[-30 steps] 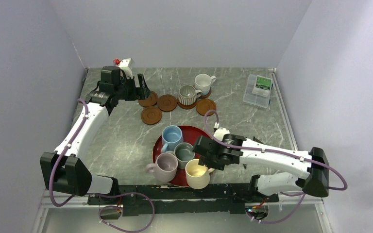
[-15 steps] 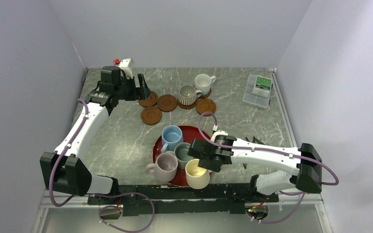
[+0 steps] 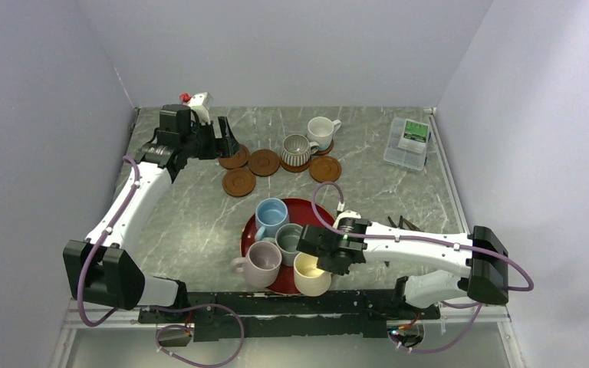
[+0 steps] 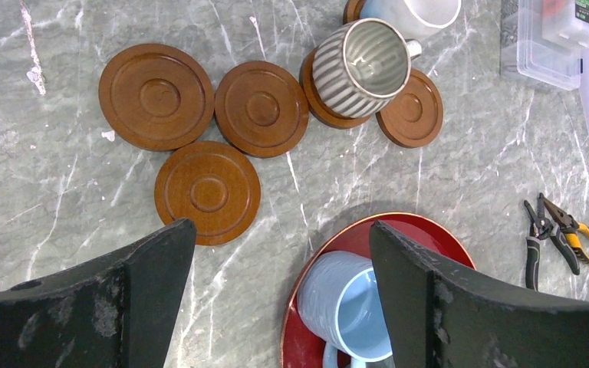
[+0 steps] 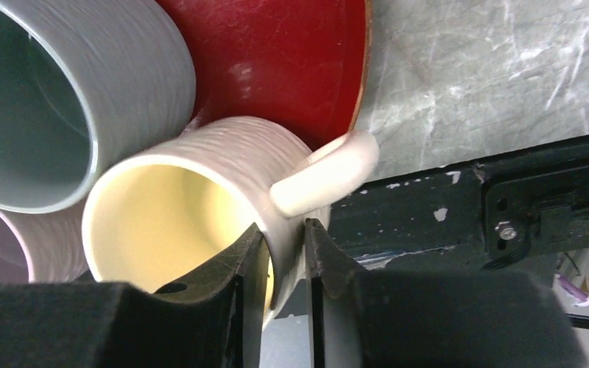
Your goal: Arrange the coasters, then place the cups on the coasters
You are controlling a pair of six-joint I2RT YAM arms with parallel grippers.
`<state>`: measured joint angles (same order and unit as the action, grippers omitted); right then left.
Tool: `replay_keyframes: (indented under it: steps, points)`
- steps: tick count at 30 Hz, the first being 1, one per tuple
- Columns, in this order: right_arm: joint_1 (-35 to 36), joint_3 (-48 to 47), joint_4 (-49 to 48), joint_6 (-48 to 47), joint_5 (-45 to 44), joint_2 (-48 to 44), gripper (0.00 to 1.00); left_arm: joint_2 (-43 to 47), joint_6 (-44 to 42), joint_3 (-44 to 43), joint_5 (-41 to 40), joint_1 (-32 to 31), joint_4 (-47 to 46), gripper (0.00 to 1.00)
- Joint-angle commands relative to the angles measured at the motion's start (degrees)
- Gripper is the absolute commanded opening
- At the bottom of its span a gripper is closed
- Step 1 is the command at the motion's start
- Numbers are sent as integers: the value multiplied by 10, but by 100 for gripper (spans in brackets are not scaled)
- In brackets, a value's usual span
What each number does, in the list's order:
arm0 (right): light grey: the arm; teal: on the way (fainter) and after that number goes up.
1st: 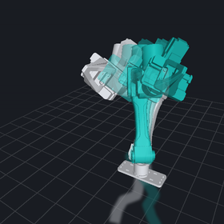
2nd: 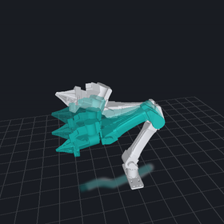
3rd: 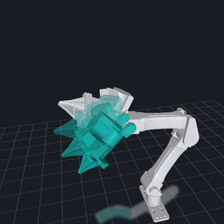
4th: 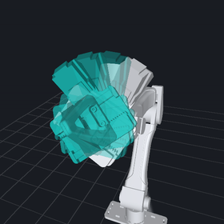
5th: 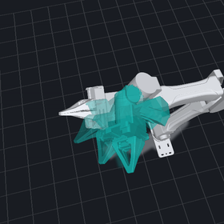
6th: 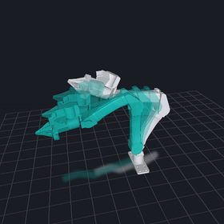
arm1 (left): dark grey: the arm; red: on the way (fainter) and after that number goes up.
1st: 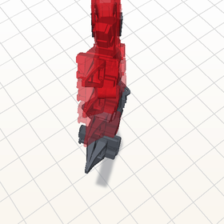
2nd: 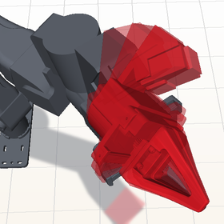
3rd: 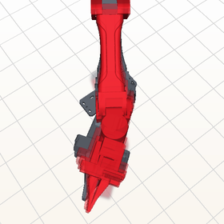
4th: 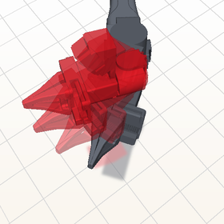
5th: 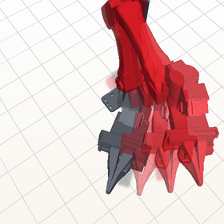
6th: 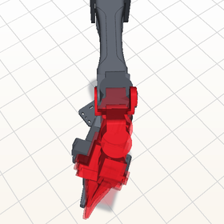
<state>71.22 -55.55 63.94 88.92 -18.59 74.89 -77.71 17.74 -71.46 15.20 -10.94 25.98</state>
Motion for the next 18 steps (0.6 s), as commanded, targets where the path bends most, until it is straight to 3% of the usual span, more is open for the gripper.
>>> replay_keyframes:
  steps: [1,9,18]
  points:
    - [4,-10,18,9,-19,0,18,8,7,-14,15,-4,-10,89]
    - [6,3,31,-9,-51,-27,0,17,7,-15,20,-6,-10,89]
    - [6,-88,167,-82,-137,-59,0,21,4,-14,10,-7,-10,89]
